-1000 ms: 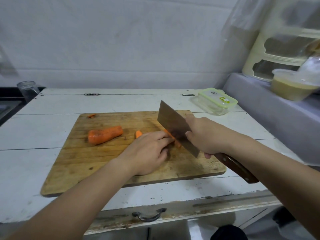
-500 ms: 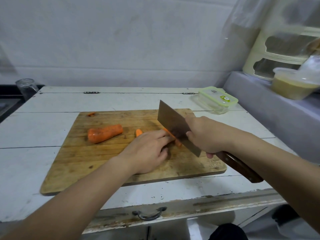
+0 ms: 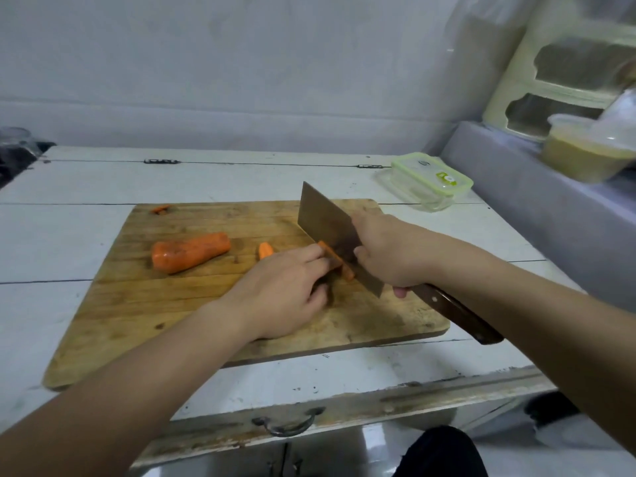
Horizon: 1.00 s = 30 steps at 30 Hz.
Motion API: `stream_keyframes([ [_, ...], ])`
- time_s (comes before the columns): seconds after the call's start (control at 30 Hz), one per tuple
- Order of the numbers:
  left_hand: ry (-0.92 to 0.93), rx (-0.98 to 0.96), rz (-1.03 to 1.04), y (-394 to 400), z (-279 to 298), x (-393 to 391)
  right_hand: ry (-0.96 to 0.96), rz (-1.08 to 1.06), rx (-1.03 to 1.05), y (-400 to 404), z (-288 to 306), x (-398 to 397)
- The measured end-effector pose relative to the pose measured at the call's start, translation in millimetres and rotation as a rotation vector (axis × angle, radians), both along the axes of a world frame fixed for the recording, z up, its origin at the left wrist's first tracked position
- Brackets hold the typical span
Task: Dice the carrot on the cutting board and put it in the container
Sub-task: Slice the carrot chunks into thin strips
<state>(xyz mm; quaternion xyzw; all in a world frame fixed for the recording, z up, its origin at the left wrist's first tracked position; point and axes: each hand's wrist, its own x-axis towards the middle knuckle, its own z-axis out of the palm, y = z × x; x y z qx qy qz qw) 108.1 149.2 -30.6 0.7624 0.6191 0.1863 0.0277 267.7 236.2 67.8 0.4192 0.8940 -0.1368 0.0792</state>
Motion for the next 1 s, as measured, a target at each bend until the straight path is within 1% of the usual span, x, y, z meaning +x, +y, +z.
stream_keyframes([
  [0.17, -0.002, 0.006, 0.014, -3.0, -1.8, 3.3, 0.117, -0.012, 0.036, -0.6, -0.6, 10.4],
  [0.37, -0.003, 0.013, 0.029, -4.5, -0.6, 4.1, 0.195, -0.002, 0.087, 0.6, 4.1, 19.0],
  [0.57, -0.002, 0.012, 0.027, -6.3, 1.6, 5.2, 0.168, 0.021, 0.088, -9.8, 12.3, 18.3],
  [1.0, 0.0, -0.008, 0.035, -6.9, 4.1, 5.4, -0.031, 0.009, 0.128, -18.4, 13.3, 4.8],
])
